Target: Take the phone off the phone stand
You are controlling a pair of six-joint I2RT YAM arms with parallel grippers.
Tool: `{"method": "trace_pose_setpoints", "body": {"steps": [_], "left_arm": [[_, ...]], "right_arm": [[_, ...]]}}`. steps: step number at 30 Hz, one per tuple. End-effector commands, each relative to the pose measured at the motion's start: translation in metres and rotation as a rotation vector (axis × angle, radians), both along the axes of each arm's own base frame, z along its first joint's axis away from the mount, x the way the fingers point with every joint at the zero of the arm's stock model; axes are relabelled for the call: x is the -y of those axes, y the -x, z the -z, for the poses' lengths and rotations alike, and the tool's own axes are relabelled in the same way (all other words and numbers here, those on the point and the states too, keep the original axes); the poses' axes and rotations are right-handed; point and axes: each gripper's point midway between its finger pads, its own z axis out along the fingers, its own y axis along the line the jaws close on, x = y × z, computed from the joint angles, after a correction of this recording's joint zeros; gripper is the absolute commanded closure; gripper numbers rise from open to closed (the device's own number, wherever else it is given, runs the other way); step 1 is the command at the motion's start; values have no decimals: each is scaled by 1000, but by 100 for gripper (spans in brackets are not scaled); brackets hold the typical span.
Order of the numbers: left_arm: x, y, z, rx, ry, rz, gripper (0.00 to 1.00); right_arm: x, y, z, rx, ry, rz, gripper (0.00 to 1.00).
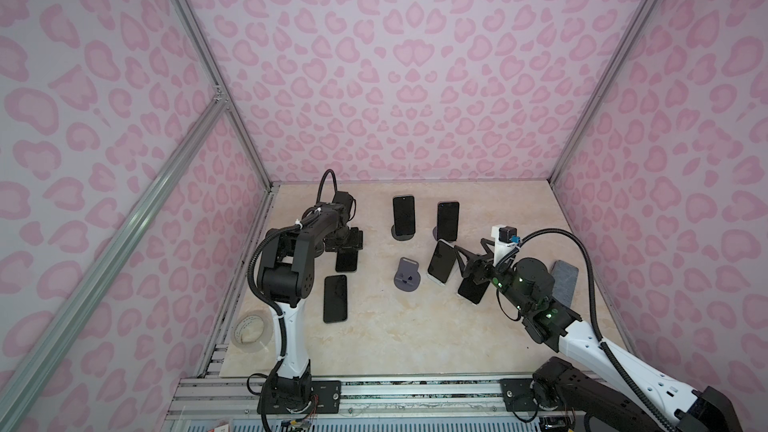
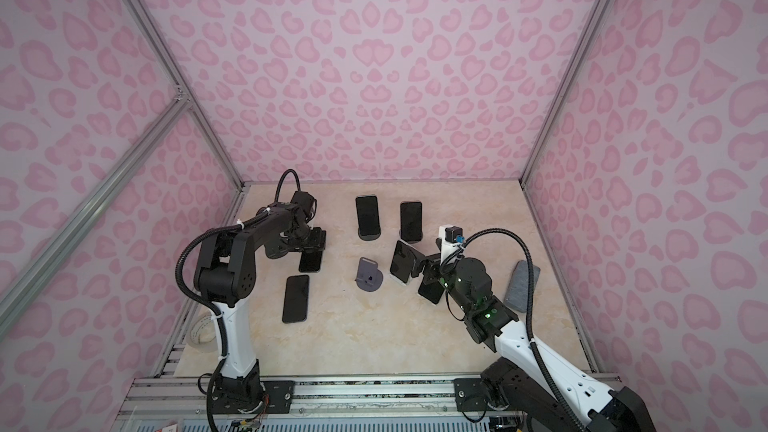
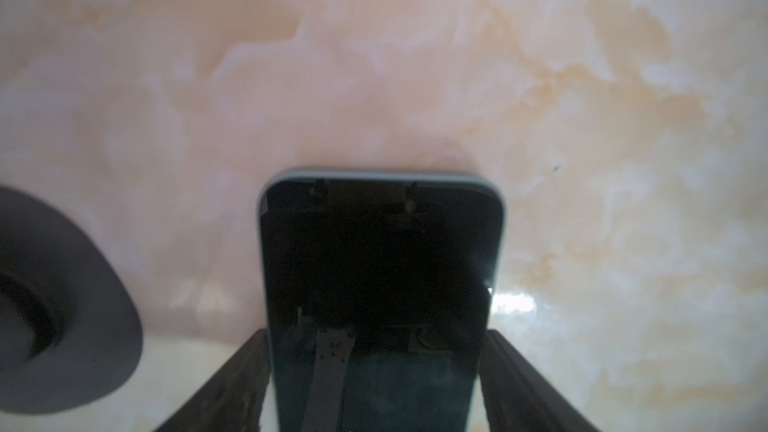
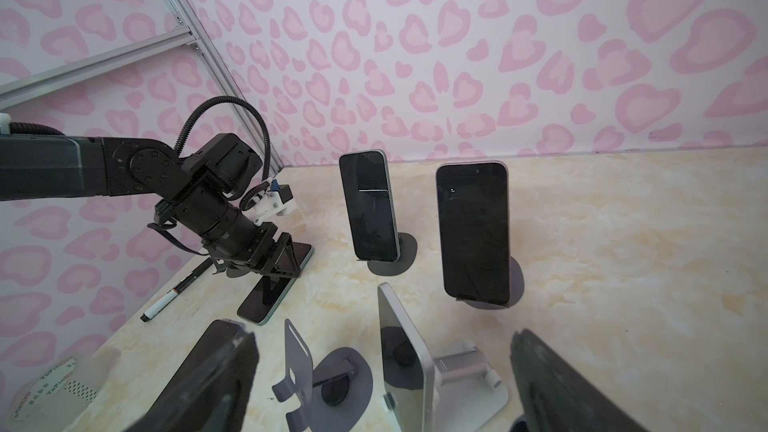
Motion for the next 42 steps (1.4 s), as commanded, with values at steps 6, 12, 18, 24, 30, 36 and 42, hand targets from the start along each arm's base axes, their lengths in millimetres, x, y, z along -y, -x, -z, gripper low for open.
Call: {"method": "trace_pose_setpoints", "body": {"steps": [6, 12, 18, 24, 30, 36, 42], "left_arm": [[30, -5, -126, 329, 44, 46, 14], [75, 38, -176, 594, 107, 136, 8], [127, 113, -178, 689, 207, 312, 2], [158, 147, -151, 617, 269, 354, 0], [192, 140, -124, 547, 260, 400, 0], [199, 121, -111, 545, 176, 391, 0], [194, 110, -91, 543, 106, 345, 3]], "right_arm": [[4, -3, 5, -2, 4, 28, 3], [13, -5, 9, 5, 9, 82, 3], [24, -8, 13, 13, 27, 145, 2], [27, -10, 17, 8, 52, 165, 2], [27, -10, 16, 11, 58, 166, 2], [30, -10, 16, 18, 64, 180, 2], [21, -11, 21, -5, 69, 143, 2]]}}
